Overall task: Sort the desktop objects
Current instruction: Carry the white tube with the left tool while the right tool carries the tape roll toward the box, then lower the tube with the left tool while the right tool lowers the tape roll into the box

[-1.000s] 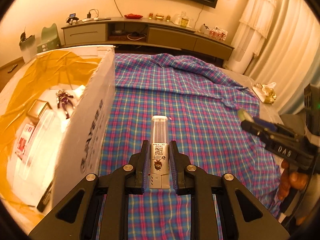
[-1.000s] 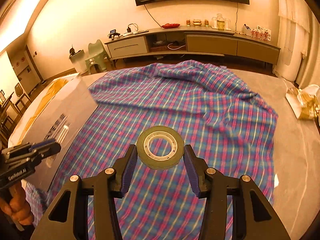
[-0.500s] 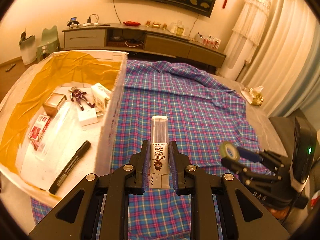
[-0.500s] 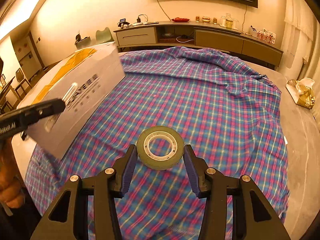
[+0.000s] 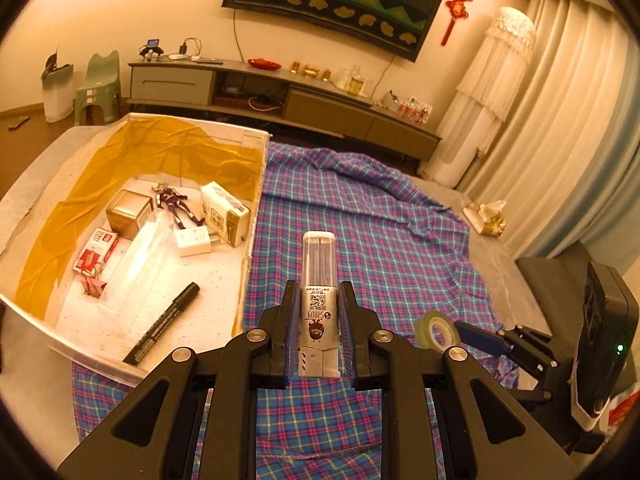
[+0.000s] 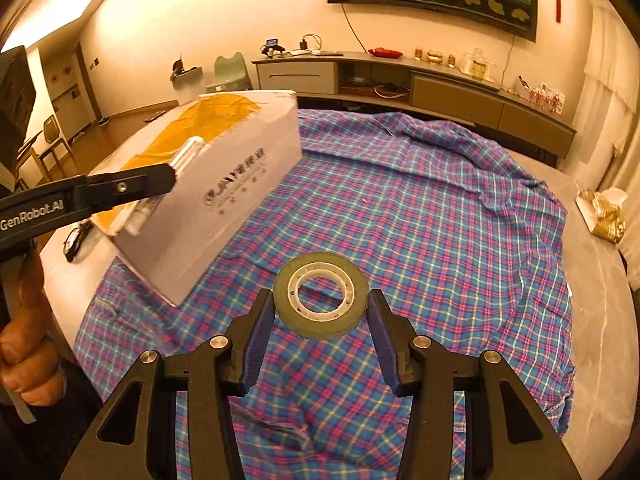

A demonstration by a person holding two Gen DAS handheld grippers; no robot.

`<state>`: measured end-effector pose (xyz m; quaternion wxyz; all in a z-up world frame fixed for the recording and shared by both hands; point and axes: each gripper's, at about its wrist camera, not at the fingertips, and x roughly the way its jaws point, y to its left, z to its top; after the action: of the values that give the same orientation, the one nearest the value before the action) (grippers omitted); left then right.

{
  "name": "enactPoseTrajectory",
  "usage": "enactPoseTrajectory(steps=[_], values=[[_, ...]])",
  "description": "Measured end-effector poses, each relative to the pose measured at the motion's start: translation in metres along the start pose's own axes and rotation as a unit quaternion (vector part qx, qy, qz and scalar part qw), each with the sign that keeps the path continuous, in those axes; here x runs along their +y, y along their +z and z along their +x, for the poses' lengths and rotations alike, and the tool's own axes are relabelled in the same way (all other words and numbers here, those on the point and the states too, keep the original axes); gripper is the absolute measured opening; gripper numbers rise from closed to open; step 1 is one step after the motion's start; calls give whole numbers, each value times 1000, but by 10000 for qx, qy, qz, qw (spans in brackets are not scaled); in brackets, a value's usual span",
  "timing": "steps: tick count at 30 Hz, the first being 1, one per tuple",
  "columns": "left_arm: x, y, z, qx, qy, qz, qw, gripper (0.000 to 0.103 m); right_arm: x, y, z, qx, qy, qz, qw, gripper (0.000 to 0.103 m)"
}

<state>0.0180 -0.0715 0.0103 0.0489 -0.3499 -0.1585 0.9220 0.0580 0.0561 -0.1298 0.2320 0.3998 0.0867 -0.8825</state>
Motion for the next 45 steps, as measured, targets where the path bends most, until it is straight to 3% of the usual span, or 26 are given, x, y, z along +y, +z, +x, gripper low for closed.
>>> enactPoseTrajectory(steps=[21,36,45], values=[[63,15,-44,-331,-129,-708,9969,20,97,49,-27,-308,449,-713,9960,49],[112,20,-50,-268,-103,-1258,9916,20,135,73,-10,-311,743,-1018,9915,49],[140,26,-50,-226,9,-1563,9874,19,135,93,5,-286,853,-1145,9893,49]])
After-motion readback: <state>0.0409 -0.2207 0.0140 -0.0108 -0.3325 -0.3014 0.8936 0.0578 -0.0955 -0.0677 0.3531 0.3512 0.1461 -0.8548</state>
